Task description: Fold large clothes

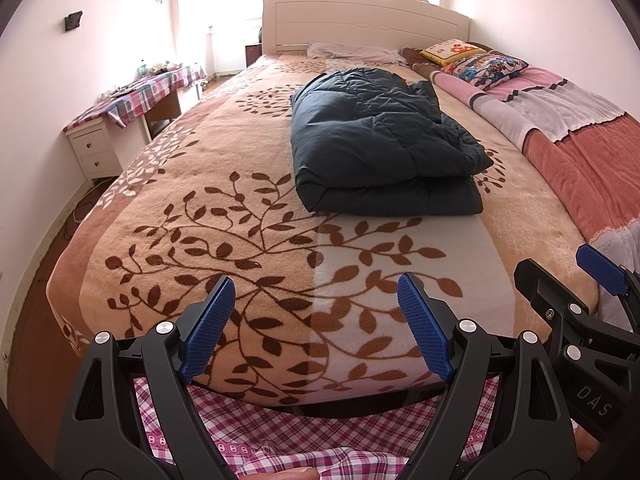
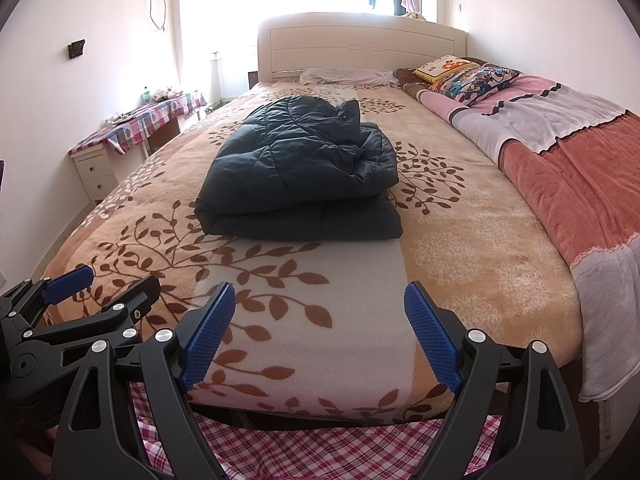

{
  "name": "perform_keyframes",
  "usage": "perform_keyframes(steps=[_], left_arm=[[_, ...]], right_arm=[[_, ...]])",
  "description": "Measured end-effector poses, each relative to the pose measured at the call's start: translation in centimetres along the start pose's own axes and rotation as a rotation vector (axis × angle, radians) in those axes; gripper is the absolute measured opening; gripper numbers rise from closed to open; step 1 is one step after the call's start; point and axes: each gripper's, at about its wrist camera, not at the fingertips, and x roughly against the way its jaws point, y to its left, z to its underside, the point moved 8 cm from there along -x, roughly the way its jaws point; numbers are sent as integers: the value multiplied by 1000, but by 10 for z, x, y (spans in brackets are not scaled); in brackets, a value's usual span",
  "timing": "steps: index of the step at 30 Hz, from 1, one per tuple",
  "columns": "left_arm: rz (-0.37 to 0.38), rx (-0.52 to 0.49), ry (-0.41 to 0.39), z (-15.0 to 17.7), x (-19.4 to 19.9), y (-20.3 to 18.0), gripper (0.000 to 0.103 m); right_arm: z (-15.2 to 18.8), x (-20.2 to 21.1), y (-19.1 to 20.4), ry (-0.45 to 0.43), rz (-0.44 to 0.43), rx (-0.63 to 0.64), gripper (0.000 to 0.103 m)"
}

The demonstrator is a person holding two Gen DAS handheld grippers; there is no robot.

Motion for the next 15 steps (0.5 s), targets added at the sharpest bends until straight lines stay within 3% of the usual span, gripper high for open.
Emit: perform_keyframes(steps=[15], left_arm=[[1,0,2,0,-1,0,82]], right_arm=[[0,-1,0,1,0,0,84]])
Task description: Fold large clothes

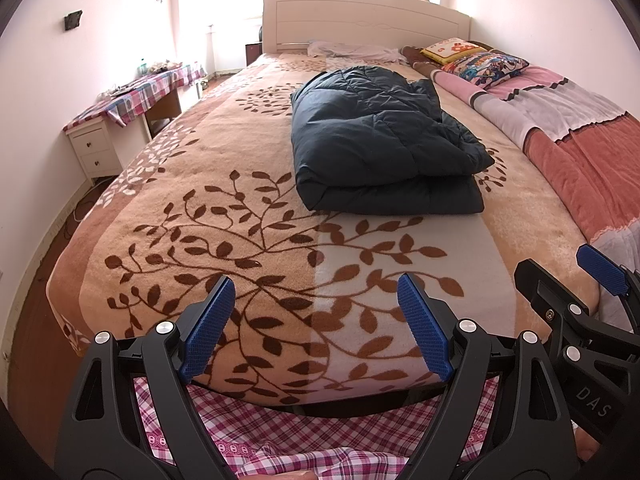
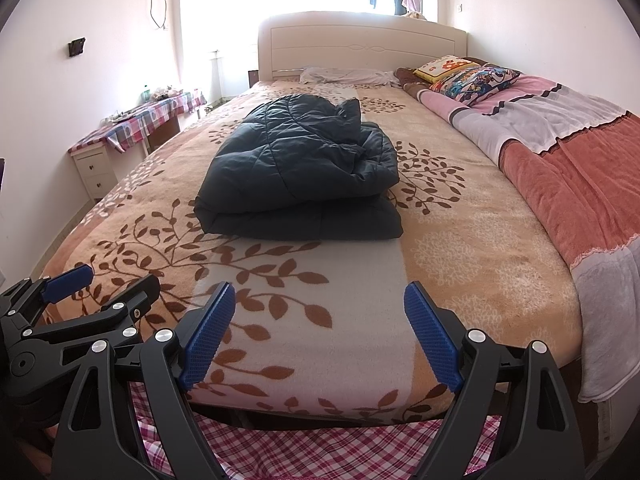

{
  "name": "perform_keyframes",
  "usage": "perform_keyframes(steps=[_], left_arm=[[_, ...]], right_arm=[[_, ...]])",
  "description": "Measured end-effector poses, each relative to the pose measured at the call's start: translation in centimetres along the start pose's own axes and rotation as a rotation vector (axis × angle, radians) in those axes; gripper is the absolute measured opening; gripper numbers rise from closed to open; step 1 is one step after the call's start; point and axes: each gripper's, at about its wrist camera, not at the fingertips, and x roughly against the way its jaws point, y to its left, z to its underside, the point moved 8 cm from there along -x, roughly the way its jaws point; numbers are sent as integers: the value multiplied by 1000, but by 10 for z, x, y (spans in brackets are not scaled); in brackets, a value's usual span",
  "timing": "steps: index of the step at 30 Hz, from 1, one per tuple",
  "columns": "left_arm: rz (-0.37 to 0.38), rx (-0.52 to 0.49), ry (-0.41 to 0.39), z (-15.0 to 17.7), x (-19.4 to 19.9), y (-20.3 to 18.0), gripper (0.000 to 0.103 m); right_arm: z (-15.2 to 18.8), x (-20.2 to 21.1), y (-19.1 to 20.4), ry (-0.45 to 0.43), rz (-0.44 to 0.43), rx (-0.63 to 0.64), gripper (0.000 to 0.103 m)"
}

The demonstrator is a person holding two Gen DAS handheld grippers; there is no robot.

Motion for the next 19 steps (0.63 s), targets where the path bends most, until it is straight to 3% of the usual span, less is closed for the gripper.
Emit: perform_keyframes(steps=[19], left_arm=[[6,-6,15,5,-5,-1,79]], right_arm=[[1,0,0,4,0,3,84]])
